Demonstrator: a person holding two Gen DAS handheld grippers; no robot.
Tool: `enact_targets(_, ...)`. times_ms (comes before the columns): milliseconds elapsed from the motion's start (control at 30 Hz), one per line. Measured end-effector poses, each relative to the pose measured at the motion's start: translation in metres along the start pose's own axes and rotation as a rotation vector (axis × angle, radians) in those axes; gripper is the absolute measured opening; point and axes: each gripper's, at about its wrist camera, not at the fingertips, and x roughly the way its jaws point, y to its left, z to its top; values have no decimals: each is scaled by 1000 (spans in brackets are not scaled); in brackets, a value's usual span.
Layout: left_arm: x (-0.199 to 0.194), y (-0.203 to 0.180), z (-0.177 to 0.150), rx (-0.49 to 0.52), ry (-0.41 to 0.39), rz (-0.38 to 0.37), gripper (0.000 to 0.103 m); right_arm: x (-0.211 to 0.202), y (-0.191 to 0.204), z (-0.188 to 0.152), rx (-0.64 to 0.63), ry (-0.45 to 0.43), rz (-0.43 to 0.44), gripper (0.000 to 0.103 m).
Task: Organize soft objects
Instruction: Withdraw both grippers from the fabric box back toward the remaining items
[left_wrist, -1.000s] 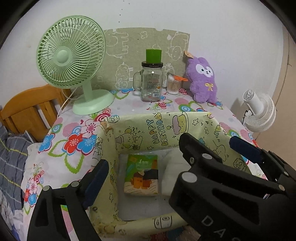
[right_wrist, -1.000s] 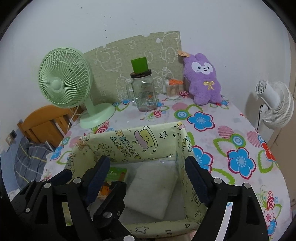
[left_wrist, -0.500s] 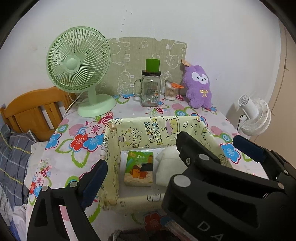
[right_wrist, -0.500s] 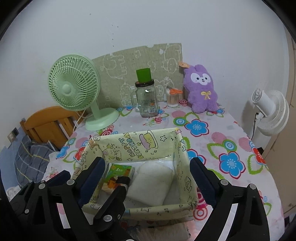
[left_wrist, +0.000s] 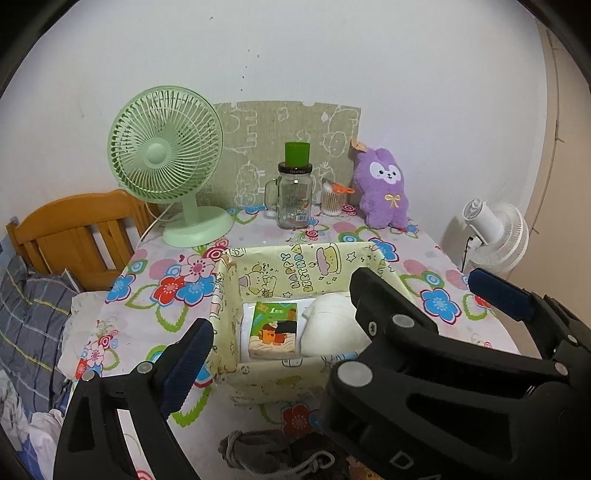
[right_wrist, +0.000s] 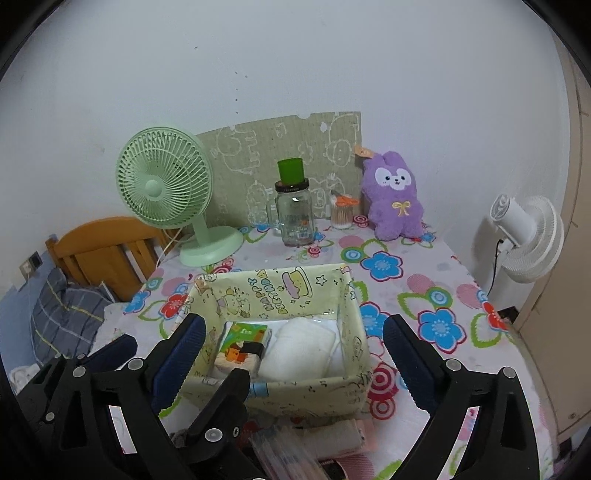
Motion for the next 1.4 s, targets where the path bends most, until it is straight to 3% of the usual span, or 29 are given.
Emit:
enact_targets(800,-80,-17,-22,37,-132,20,97,-90,4,-19,-29,-108,-15,98)
enact_targets(1400,-94,-25,-70,47,-165,7,97,-111,-2,-67,-44,-118,-35,98)
